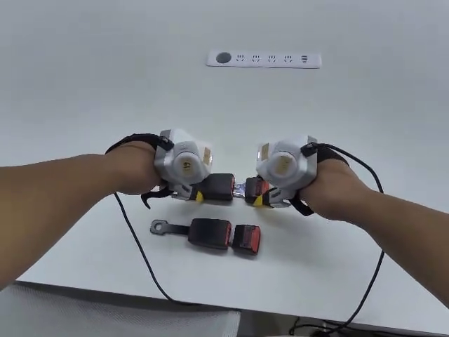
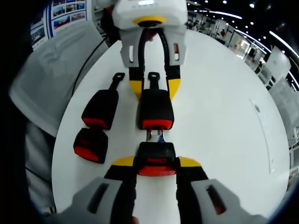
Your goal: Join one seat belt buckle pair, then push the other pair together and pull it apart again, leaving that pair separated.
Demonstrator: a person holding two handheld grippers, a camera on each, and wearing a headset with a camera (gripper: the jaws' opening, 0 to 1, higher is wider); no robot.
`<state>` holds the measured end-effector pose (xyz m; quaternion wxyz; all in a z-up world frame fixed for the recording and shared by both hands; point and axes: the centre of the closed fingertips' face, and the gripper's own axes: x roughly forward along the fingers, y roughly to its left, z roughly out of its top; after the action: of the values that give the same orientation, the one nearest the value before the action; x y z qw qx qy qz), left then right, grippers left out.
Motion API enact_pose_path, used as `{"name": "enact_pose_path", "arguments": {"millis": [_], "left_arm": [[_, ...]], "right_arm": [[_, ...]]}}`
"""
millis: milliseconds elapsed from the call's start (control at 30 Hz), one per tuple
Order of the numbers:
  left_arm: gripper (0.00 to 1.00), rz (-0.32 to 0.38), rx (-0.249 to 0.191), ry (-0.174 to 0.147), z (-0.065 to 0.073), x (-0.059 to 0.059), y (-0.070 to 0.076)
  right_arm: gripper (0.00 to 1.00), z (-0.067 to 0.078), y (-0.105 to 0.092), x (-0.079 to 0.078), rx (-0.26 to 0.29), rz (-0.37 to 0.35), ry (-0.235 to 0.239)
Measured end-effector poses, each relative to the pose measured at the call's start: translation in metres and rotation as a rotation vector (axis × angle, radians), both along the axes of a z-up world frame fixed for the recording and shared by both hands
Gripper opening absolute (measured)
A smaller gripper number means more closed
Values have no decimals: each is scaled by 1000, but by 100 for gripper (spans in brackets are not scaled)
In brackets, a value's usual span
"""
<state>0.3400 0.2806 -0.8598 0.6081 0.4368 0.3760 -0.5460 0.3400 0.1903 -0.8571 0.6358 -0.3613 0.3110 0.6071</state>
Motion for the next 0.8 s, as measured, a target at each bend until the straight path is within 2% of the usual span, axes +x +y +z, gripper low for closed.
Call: {"name": "enact_pose_path", "arguments": {"millis": [100,200,567,700,800], "left_arm": [[30,20,0,2,0,0,0],[29,7,5,-1,0,1,-1],[29,-1,5,8,-1,2,-1],[29,21,-2,14,-1,2,0],[29,6,3,15,0,1,-1]], "right_arm": [[31,1,1,0,13,3,8],[30,1,3,0,17,7,7],[30,2,6,1,-9,25,8],[29,3,10,1,6,23,13],[29,4,13,1,17,25,17]]}}
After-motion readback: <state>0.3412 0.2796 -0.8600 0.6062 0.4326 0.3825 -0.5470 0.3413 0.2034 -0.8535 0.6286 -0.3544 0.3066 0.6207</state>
